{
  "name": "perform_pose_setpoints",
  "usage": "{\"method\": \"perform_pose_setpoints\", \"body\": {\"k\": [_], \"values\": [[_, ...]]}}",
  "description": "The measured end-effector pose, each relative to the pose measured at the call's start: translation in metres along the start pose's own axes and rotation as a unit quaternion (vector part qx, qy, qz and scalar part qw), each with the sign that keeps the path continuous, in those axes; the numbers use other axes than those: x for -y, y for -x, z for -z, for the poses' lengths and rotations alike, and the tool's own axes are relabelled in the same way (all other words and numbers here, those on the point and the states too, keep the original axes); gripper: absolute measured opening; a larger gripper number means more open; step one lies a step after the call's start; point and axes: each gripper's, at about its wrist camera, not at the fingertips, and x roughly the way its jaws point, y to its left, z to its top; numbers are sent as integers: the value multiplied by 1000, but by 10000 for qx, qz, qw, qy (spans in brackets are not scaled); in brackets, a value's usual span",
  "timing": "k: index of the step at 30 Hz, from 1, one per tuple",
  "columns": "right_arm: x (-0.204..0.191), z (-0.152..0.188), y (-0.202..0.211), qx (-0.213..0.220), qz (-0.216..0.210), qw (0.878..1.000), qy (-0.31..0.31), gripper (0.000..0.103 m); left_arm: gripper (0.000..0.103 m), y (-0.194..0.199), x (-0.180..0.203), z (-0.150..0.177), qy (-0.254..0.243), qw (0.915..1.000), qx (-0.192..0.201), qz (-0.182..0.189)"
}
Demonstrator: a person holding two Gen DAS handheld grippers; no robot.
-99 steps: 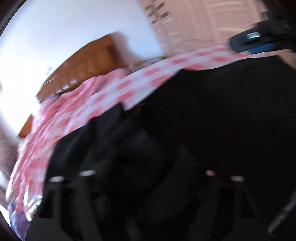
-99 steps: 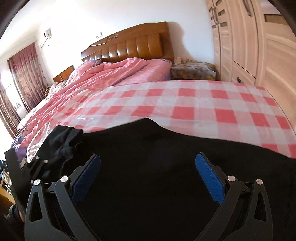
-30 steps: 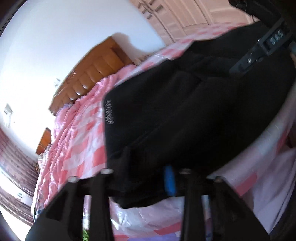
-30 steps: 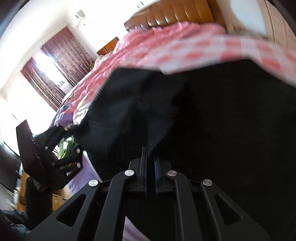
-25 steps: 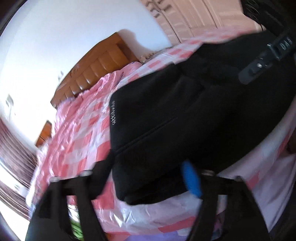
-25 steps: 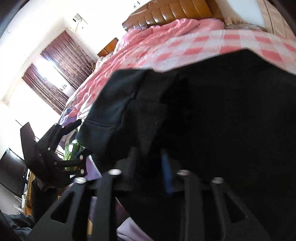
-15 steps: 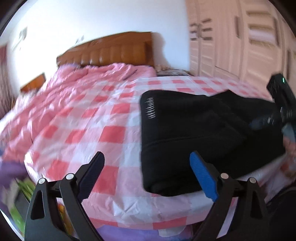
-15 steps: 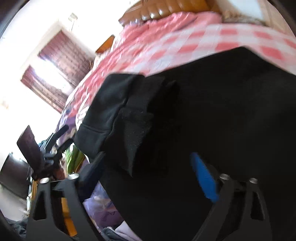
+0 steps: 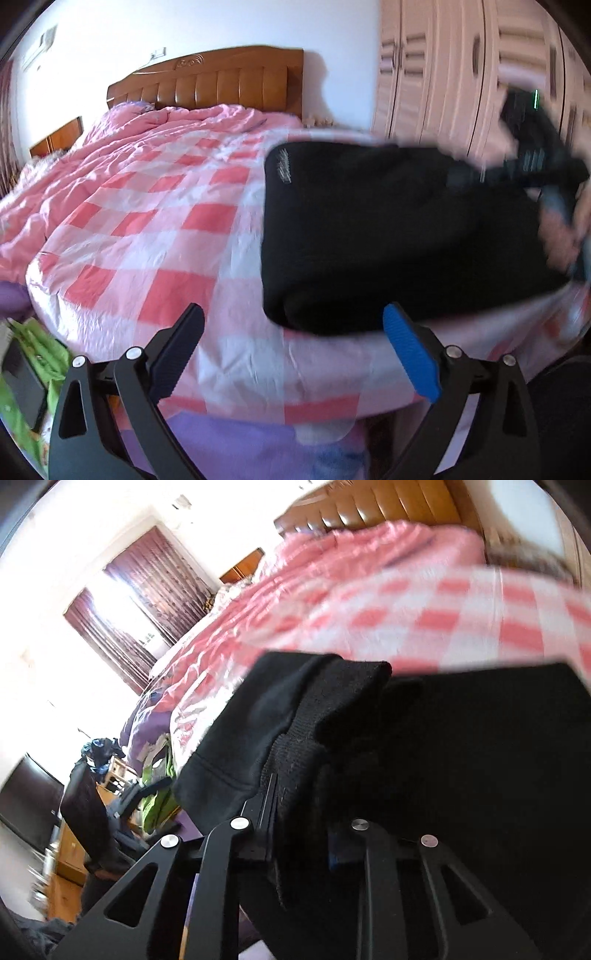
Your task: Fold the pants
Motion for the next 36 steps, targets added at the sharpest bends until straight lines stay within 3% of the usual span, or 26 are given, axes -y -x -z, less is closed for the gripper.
{"method": "perform_pose_setpoints", "body": {"k": [4, 7, 9, 12, 16, 20, 22, 30, 34, 36], "values": [[-28, -16, 27, 273, 46, 9984, 490, 22, 97, -16, 6, -9, 189, 9998, 51, -45], [-56, -28, 47, 581, 115, 9947, 837, 21, 97, -36, 1, -16, 344, 9977, 9, -585], [-62, -27, 79, 905, 124, 9909, 985, 21, 97, -43, -12, -17, 671, 9949, 46, -754], [-53, -23, 98, 1054, 256, 9887, 1034, 21, 98, -38, -26, -18, 1257, 9909, 266, -389], [2, 22, 79, 686, 618, 9949, 417, 21, 98, -36, -15, -24, 1090, 9916, 353, -598], [53, 64, 45, 383, 665, 9969, -147, 21, 98, -44, -6, -26, 967, 9927, 199, -688], [59, 66, 47, 530, 485, 9970, -279, 21, 98, -43, -4, -25, 968, 9924, 151, -748], [40, 58, 78, 892, 641, 9939, 103, 21, 98, -38, 6, -29, 655, 9936, 137, -914], [57, 71, 68, 691, 796, 9943, -140, 21, 98, -45, 20, -28, 282, 9935, 58, -1102], [68, 79, 59, 688, 722, 9944, -335, 21, 99, -47, 16, -26, 411, 9936, 45, -1049]]}}
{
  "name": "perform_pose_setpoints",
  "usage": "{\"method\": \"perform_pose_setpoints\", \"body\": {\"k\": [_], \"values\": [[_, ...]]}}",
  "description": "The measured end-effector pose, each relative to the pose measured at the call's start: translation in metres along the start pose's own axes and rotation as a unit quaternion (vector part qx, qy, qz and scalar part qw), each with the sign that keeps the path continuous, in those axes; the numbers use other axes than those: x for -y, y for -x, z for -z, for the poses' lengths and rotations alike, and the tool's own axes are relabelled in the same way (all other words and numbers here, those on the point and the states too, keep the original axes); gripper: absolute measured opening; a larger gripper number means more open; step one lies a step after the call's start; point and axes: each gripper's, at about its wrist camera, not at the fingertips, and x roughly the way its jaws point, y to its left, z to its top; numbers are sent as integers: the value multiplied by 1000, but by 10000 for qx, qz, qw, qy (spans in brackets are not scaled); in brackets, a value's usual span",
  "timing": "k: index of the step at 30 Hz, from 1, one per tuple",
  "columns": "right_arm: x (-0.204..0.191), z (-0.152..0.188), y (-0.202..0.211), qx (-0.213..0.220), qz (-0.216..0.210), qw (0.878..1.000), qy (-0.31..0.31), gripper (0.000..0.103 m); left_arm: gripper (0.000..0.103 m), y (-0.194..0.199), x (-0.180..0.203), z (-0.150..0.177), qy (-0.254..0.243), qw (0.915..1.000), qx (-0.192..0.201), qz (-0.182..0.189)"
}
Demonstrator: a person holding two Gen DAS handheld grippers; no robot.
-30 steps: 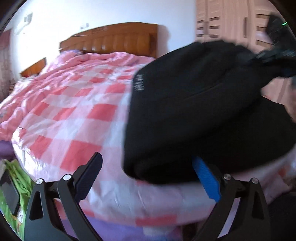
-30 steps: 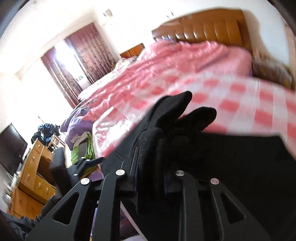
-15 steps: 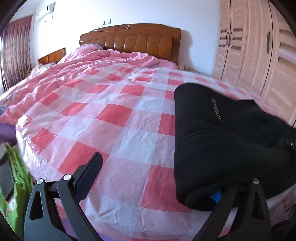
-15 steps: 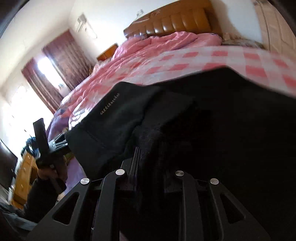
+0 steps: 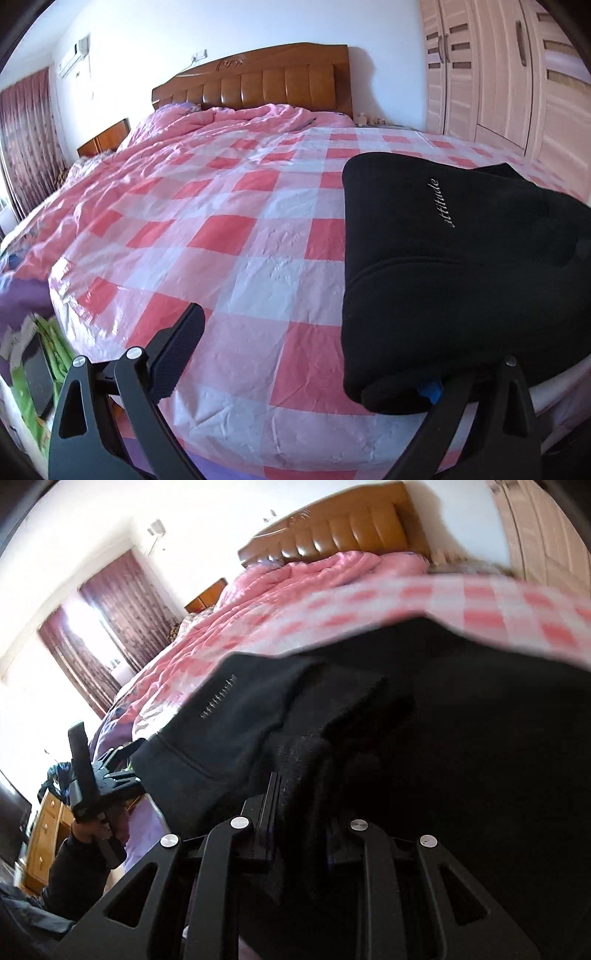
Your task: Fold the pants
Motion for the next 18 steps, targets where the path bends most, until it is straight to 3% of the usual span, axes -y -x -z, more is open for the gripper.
{"method": "perform_pose_setpoints", "body": {"k": [2, 7, 9, 11, 13, 16, 18], "values": [[1, 1, 2, 0, -58, 10000, -77, 21, 99, -1, -4, -1, 88, 9999, -47, 59], [-3, 1, 3, 3, 123, 9999, -20, 22, 99, 6, 8, 0, -366, 9991, -63, -221], [-4, 3, 5, -6, 339, 9994, 3, 57, 99, 17, 7, 4, -590, 9978, -150, -257], [-4, 2, 12, -101, 558, 9984, 42, 74, 99, 37, 0, 7, -725, 9967, -247, -255], [-12, 2, 30, 177, 719, 9968, 305, 74, 99, 61, -6, 7, -723, 9970, -173, -208], [-30, 0, 45, 466, 1038, 9904, 790, 74, 99, 101, -15, -15, -331, 9988, 354, 115], [-47, -4, 41, 577, 1007, 9869, 1119, 73, 99, 113, -8, -40, -108, 9952, 723, 648]]}}
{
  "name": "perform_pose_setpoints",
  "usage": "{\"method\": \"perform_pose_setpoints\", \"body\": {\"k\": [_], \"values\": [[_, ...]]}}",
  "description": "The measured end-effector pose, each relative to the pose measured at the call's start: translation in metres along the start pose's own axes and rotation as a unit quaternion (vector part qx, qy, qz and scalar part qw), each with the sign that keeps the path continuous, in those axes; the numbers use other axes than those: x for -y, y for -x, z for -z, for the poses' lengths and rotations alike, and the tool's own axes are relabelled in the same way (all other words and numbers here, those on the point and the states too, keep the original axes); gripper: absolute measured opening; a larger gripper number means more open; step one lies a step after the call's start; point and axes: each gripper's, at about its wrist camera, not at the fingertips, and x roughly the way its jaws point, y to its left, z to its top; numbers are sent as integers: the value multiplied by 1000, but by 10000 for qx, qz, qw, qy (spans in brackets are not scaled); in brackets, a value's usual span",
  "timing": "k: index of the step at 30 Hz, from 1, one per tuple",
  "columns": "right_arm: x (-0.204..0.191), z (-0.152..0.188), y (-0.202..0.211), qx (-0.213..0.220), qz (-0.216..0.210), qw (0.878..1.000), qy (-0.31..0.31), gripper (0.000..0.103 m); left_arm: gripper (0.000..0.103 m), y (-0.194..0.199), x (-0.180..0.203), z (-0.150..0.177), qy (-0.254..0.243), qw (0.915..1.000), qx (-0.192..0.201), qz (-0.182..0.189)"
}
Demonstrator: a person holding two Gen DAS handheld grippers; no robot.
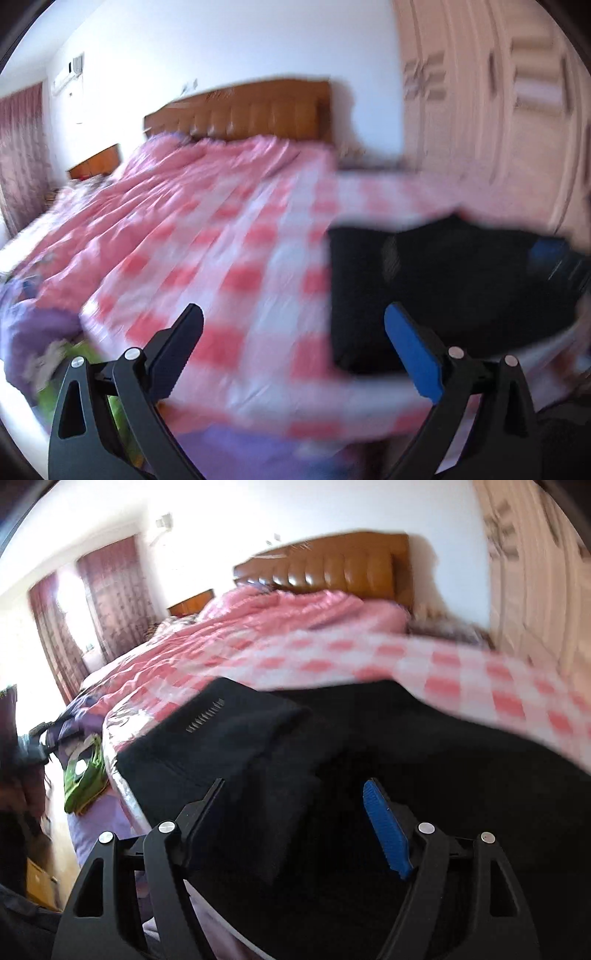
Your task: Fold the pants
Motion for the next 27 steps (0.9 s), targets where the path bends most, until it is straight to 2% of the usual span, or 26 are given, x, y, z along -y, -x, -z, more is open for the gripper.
{"method": "perform_pose_setpoints", "body": {"k": [2, 4, 8, 11, 14, 16, 17, 19, 20, 21, 24, 26, 27], "values": [[-15, -5, -8, 10, -31, 9996, 267, 71, 99, -10, 14, -18, 178, 9978, 103, 623], [-34, -6, -22, -95, -45, 9979, 644, 66, 99, -41, 44, -27, 8, 9944, -110, 1053], [-44, 8, -45, -444, 34, 9944, 953, 64, 97, -99, 74, -5, -418, 9904, -774, 1064], [-38, 23, -54, -469, 47, 9936, 1025, 65, 93, -128, 71, 19, -567, 9895, -1197, 573], [-35, 28, -56, -424, -44, 9952, 883, 65, 94, -135, 53, 32, -369, 9907, -1086, 735], [-36, 28, -57, -448, -21, 9949, 906, 66, 95, -137, 54, 30, -480, 9912, -1113, 529], [-35, 28, -57, -449, -50, 9954, 846, 67, 100, -139, 53, 29, -489, 9918, -1124, 356], [-33, 27, -56, -463, -81, 9960, 761, 69, 100, -139, 44, 25, -203, 9907, -1326, 209], [-34, 24, -51, -496, -74, 9960, 737, 73, 96, -131, 42, 17, 11, 9901, -1394, 135], [-34, 22, -45, -460, -105, 9962, 734, 73, 96, -123, 42, 9, 71, 9915, -1287, 169], [-29, 16, -24, -35, -176, 9977, 652, 73, 98, -101, 55, -31, 11, 9955, -725, 601], [-23, 10, -20, 52, -220, 9987, 461, 73, 99, -114, 64, -51, -13, 9932, -727, 910], [-21, 8, -23, -4, -261, 9988, 403, 73, 99, -131, 70, -59, -1, 9892, -890, 1164]]}}
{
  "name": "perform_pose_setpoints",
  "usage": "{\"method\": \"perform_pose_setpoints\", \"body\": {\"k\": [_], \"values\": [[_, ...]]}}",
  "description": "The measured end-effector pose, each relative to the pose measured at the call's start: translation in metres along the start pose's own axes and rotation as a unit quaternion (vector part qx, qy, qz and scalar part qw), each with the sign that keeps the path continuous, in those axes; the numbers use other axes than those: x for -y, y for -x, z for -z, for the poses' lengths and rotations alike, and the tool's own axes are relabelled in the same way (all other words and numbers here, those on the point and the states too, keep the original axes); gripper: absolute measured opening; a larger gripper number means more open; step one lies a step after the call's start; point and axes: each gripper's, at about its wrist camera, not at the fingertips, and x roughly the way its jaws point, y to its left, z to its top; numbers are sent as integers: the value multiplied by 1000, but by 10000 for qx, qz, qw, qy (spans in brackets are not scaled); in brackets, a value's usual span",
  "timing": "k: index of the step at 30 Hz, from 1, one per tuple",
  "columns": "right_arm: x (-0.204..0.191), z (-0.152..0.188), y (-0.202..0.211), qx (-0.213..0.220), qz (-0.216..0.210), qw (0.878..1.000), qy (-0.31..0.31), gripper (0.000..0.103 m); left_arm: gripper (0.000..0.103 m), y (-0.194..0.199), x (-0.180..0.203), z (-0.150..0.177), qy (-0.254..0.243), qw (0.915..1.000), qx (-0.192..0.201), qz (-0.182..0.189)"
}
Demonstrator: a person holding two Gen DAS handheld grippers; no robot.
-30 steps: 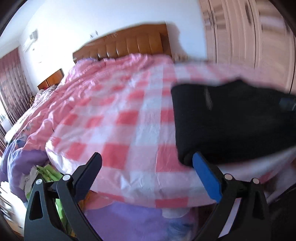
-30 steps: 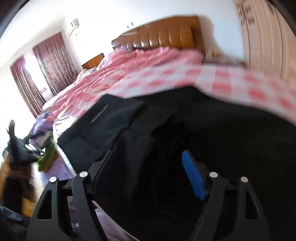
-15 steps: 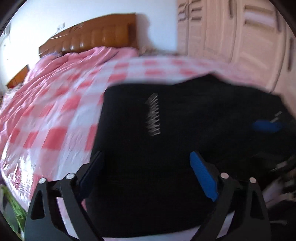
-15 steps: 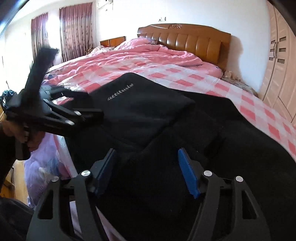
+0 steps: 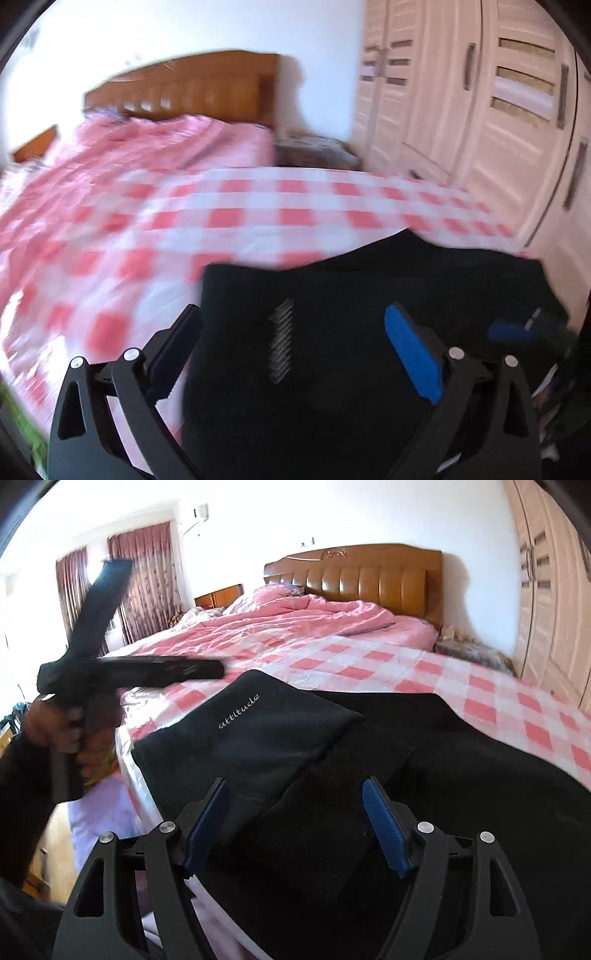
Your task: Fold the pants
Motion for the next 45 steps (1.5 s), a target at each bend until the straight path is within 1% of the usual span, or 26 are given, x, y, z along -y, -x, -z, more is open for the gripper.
{"method": "perform_pose_setpoints", "body": {"k": [1, 2, 4, 6, 8, 9, 11, 12, 13, 16, 18, 19, 21, 23, 24, 25, 27, 28, 29, 31, 32, 34, 37, 39, 42, 45], "values": [[0, 0, -4, -73, 40, 10000, -9, 73, 99, -27, -2, -12, 59, 9989, -361, 278], [0, 0, -7, -133, 67, 9999, 3, 73, 99, -47, -5, -17, 156, 9975, -602, 335], [-3, 5, -12, -254, 53, 9996, 57, 73, 99, -79, -11, -18, 173, 9951, -926, 298], [0, 12, -16, -369, 24, 9993, 14, 75, 99, -100, -20, -12, 161, 9941, -1063, 116], [7, 16, -20, -383, -113, 9990, -197, 80, 101, -97, -22, -6, 135, 9958, -874, 221], [11, 17, -21, -383, -160, 9986, -316, 84, 101, -95, -21, -5, 87, 9963, -843, 162], [17, 17, -23, -452, -239, 9975, -492, 83, 101, -92, -17, -3, -8, 9967, -812, 35], [19, 16, -19, -444, -254, 9970, -589, 83, 101, -84, -13, -4, -45, 9974, -695, -161], [21, 14, -13, -376, -178, 9973, -610, 83, 101, -77, -9, -6, -79, 9978, -546, -373], [34, 15, 21, -68, 200, 9982, -558, 84, 101, -35, 6, -6, -251, 9982, -9, -547], [56, 23, 37, -151, 542, 9950, -829, 85, 101, -24, 7, 0, -275, 9957, 202, -864], [67, 29, 40, -248, 670, 9927, -973, 85, 101, -29, 5, 4, -300, 9948, 138, -959], [86, 43, 43, -498, 845, 9879, -1199, 85, 101, -49, -4, 15, -285, 9923, -232, -1180], [100, 57, 40, -785, 1068, 9827, -1297, 85, 100, -64, -12, 23, -221, 9914, -490, -1194], [101, 63, 45, -686, 990, 9851, -1228, 85, 100, -65, -14, 21, -154, 9915, -539, -1178], [101, 65, 50, -658, 977, 9852, -1248, 85, 100, -61, -13, 17, -173, 9906, -439, -1282], [103, 67, 69, -514, 970, 9834, -1443, 87, 100, -54, -3, 12, -346, 9870, -347, -1533], [106, 69, 87, -321, 993, 9825, -1546, 87, 100, -46, 8, 8, -487, 9848, -256, -1645], [106, 73, 99, -222, 1029, 9815, -1597, 87, 100, -37, 20, 5, -606, 9846, -113, -1636], [114, 84, 134, 100, 1211, 9755, -1834, 87, 101, -17, 57, -1, -902, 9865, 249, -1347], [119, 92, 150, 237, 1253, 9718, -1985, 87, 101, -13, 70, -2, -1011, 9870, 322, -1207], [132, 116, 182, 439, 1340, 9583, -2486, 87, 101, -11, 113, -1, -1437, 9856, 429, -780], [145, 147, 207, 480, 1301, 9423, -3046, 87, 101, -18, 153, 6, -1801, 9815, 480, -443], [155, 161, 209, 405, 1323, 9314, -3366, 87, 101, -28, 175, 13, -2000, 9779, 490, -367], [168, 163, 202, 453, 1110, 9273, -3546, 87, 101, -48, 190, 23, -2221, 9736, 315, -414], [176, 166, 196, 407, 935, 9224, -3724, 87, 101, -68, 192, 32, -2344, 9707, 57, -534]]}}
